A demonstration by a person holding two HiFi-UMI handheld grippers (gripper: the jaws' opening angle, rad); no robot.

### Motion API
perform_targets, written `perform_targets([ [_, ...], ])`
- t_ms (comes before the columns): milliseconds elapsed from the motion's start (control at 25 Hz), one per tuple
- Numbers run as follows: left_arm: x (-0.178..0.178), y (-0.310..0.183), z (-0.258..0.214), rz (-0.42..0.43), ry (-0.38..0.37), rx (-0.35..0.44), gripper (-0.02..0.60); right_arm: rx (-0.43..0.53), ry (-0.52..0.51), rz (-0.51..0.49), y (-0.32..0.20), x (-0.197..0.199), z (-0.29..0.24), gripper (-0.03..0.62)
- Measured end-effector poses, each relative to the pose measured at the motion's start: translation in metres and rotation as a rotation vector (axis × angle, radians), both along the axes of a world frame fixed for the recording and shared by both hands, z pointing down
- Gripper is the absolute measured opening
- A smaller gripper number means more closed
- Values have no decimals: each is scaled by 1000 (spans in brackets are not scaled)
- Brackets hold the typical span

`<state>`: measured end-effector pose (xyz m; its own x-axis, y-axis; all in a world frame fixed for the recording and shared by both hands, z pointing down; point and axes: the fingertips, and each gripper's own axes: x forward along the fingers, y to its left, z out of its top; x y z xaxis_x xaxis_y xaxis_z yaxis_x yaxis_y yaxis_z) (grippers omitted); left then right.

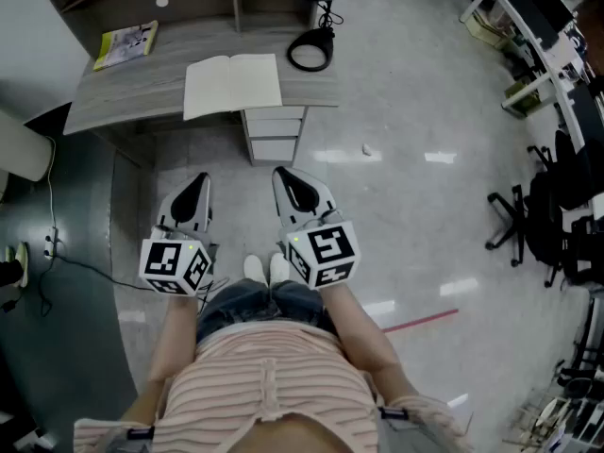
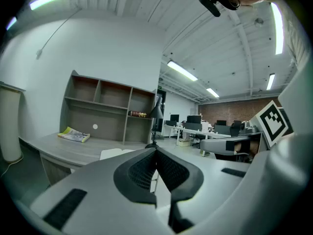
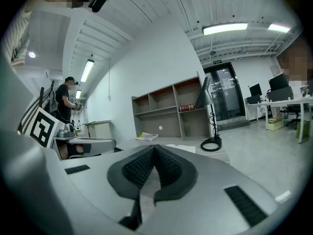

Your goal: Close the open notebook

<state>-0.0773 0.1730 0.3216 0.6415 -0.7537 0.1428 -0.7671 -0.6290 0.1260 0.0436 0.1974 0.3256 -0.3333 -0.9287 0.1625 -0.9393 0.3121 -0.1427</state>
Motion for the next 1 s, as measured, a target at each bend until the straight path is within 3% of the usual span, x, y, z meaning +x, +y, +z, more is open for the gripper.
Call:
perform_targets([
  [680, 4, -10, 15, 9, 16, -53, 10, -31, -42, -22, -8, -2, 11, 18],
  [1000, 2, -27, 27, -60, 23, -90, 11, -64, -36, -54, -25, 14, 22, 18],
])
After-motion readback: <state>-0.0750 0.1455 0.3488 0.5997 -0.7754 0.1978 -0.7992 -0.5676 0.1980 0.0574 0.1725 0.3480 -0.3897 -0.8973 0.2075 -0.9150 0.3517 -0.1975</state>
